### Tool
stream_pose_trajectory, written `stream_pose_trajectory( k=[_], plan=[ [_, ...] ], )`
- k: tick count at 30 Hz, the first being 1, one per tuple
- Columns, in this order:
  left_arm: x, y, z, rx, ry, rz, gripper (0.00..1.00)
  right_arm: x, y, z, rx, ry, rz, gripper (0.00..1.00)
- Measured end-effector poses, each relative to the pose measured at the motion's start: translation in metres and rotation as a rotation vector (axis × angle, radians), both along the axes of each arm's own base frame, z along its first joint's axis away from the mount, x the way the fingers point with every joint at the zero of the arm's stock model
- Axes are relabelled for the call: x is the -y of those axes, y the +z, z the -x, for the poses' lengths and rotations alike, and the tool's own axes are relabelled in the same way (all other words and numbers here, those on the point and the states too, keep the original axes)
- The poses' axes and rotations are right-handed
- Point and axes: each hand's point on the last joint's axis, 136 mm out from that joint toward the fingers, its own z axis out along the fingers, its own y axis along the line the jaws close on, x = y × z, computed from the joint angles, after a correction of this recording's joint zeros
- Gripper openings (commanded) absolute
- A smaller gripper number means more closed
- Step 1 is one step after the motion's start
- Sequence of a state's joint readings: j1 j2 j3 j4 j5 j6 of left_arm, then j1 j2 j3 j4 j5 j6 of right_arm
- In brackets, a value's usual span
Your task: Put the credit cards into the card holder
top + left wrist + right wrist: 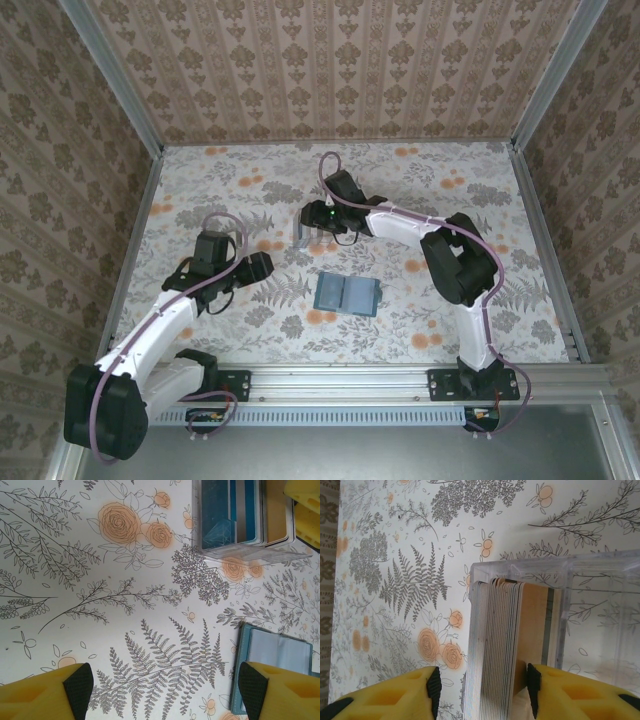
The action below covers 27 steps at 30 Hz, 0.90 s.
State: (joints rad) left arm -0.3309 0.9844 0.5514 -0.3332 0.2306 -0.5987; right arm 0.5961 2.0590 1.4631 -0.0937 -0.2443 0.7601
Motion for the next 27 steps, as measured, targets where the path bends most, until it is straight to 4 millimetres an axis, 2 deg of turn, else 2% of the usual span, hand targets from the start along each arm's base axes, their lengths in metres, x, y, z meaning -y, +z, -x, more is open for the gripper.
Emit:
stream_pose_trajectory(
  k=[11, 23, 27],
  plan=[
    [0.001, -0.004, 0.001, -0.007, 0.008, 0.017, 0.78, -0.001, 0.008, 0.004, 0.035, 0.024, -0.071, 0.43],
    [0.005, -0.007, 0.001, -0.005, 0.007, 0.048, 0.78, -0.001, 0.009, 0.005, 0.035, 0.016, -0.088, 0.21],
    [0.005, -0.007, 0.001, -0.005, 0.006, 0.049, 0.78, 0.001, 0.008, 0.007, 0.031, 0.014, -0.087, 0.16]
  ],
)
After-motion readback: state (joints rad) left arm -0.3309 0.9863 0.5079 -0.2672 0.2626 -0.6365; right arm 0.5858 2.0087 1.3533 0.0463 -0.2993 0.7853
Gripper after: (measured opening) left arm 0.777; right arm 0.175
